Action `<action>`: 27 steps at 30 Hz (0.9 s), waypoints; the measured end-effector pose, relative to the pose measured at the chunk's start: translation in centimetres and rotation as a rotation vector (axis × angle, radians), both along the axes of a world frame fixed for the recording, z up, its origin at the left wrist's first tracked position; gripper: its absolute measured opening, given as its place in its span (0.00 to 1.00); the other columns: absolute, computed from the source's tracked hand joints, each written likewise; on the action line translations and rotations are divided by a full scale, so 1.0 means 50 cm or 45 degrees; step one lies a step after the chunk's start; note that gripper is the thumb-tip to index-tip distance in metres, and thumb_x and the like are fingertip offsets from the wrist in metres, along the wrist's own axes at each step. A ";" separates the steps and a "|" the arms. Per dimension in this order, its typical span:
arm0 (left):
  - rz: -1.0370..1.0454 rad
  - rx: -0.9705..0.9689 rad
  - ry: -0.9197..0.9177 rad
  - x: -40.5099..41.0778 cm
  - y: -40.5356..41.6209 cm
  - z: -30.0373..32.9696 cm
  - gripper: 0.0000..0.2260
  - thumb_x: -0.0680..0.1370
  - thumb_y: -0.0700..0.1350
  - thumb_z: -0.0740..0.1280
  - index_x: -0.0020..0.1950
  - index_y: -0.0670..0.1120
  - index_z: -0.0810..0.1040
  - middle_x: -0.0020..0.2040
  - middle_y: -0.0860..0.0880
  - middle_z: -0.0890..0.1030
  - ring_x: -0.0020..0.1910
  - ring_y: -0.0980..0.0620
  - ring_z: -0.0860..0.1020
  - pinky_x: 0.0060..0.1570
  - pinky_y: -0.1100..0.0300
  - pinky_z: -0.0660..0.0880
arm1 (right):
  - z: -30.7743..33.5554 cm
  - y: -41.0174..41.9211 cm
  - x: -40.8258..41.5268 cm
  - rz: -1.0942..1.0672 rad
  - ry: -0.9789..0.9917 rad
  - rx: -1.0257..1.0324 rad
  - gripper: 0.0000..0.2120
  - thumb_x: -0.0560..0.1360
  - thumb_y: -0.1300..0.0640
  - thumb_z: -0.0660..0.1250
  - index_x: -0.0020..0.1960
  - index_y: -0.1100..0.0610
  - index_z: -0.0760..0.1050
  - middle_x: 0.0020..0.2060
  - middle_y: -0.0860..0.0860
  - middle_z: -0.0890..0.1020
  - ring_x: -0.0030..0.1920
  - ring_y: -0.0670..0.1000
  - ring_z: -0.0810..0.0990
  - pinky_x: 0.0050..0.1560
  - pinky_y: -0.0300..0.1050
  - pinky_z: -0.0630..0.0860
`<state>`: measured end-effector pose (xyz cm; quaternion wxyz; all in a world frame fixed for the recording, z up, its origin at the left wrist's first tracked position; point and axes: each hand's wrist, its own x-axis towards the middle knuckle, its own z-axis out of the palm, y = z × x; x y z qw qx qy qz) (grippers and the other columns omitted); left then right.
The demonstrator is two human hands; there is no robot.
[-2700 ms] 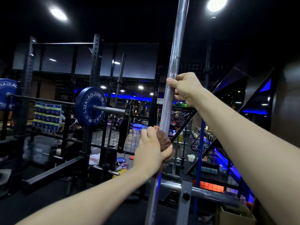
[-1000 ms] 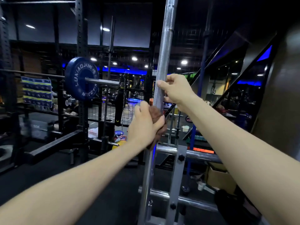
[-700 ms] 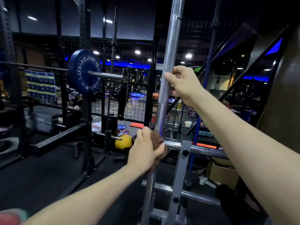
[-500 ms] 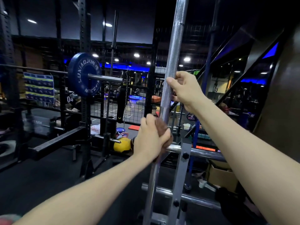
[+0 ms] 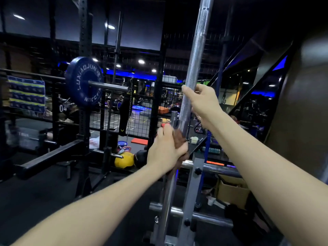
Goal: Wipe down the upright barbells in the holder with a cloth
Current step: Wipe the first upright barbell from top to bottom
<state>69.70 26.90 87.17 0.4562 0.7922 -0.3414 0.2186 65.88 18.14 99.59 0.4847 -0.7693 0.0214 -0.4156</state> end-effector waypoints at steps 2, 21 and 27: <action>-0.042 -0.132 -0.029 0.003 -0.007 0.063 0.20 0.74 0.55 0.67 0.55 0.45 0.63 0.55 0.46 0.68 0.51 0.41 0.74 0.46 0.47 0.73 | 0.001 0.008 0.009 -0.109 -0.039 -0.020 0.06 0.74 0.53 0.71 0.44 0.54 0.75 0.36 0.47 0.77 0.38 0.48 0.76 0.45 0.47 0.76; -0.118 -0.158 -0.032 -0.002 -0.021 0.103 0.19 0.74 0.56 0.66 0.51 0.49 0.58 0.51 0.49 0.66 0.46 0.42 0.75 0.39 0.51 0.70 | -0.015 -0.023 -0.002 0.067 -0.127 0.033 0.02 0.76 0.59 0.68 0.46 0.54 0.77 0.41 0.53 0.81 0.42 0.48 0.76 0.39 0.43 0.74; -0.089 0.116 0.030 -0.014 0.000 -0.025 0.18 0.75 0.54 0.66 0.50 0.49 0.58 0.50 0.48 0.66 0.48 0.42 0.75 0.40 0.53 0.67 | -0.007 -0.019 -0.013 0.050 -0.079 0.108 0.03 0.75 0.59 0.69 0.43 0.53 0.76 0.39 0.52 0.78 0.44 0.52 0.77 0.51 0.55 0.80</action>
